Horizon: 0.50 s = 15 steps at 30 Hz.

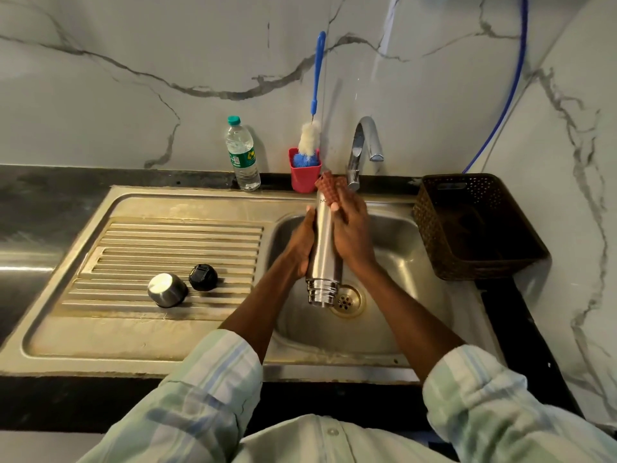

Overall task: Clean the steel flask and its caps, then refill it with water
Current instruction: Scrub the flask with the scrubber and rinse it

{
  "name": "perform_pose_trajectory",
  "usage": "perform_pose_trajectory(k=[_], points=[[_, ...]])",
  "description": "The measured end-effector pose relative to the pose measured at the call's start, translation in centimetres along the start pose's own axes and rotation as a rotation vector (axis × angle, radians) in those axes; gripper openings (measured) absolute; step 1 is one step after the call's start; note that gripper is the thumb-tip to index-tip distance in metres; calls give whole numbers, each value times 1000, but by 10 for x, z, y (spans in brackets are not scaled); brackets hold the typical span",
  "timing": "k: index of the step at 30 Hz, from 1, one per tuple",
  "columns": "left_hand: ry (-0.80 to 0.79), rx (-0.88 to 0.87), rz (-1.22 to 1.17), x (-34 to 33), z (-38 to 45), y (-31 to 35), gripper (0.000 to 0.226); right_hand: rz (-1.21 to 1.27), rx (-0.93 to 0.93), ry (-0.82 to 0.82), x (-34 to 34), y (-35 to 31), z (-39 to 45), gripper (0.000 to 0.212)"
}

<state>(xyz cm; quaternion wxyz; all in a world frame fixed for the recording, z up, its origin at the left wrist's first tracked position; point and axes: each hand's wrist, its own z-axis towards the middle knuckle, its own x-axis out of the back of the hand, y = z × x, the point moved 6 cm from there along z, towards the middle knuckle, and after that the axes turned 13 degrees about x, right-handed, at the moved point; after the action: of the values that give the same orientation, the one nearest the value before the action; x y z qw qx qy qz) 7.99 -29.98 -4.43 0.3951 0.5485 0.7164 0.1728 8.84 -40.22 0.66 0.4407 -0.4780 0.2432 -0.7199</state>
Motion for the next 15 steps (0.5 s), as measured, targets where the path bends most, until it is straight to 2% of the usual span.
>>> perform_pose_trajectory(k=[2,5,8,11,13,15], points=[[-23,22,-13,-5,-2,-5,51,24,-3,18,4,2,11,48],[-56,-38,-24,-1,-2,10,36,30,143,-37,-11,-10,-29,47],[-10,-46,-88,15,-1,14,45,72,267,-81,-24,-18,-82,45],[-57,-41,-111,13,5,-1,42,68,120,-33,-18,-6,-55,47],[-91,42,-90,4,1,-17,58,111,-31,58,-5,8,-15,47],[-146,89,-90,-7,-6,-20,64,200,-86,134,7,16,14,45]])
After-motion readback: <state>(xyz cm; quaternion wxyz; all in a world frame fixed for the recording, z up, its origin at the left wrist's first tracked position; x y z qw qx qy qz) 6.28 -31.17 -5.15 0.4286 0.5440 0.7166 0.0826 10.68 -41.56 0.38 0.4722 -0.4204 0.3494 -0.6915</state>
